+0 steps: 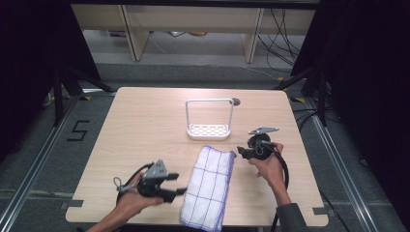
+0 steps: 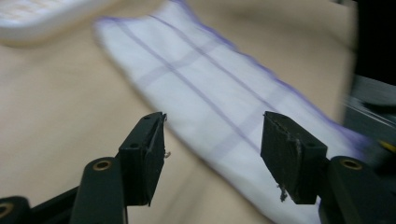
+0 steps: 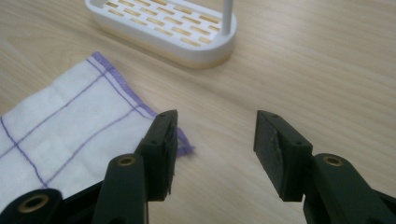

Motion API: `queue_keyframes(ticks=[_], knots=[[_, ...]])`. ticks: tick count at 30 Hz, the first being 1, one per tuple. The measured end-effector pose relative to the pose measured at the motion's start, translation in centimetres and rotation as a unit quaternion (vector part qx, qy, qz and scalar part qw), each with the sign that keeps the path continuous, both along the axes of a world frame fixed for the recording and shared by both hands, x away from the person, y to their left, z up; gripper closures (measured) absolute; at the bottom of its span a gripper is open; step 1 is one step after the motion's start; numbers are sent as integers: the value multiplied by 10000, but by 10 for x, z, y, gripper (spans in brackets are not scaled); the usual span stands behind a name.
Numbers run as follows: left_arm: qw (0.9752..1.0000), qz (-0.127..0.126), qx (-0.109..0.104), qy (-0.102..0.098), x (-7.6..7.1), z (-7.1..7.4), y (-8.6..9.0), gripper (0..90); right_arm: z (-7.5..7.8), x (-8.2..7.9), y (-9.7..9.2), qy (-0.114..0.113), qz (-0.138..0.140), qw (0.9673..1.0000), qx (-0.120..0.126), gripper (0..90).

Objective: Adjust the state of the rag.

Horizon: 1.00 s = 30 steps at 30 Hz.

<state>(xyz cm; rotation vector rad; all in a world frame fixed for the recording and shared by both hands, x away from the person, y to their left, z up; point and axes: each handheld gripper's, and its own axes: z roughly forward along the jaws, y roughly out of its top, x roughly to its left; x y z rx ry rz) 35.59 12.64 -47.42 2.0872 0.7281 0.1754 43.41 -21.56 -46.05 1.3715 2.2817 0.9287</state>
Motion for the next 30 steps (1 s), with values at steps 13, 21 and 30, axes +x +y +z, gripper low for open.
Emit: queue_keyframes(ticks=[13, 21, 30], knots=[[9962, 797, 195, 274, 103, -25, -41, 367, -19, 8, 36, 253, 565, 9977, -258, 888], [9954, 911, 81, 292, 110, -26, -43, 373, 7, -6, 28, -33, 673, 9976, -156, 897], [9965, 757, 244, 249, 114, -30, -64, 391, -28, 6, 25, 269, 481, 9958, -735, 787]])
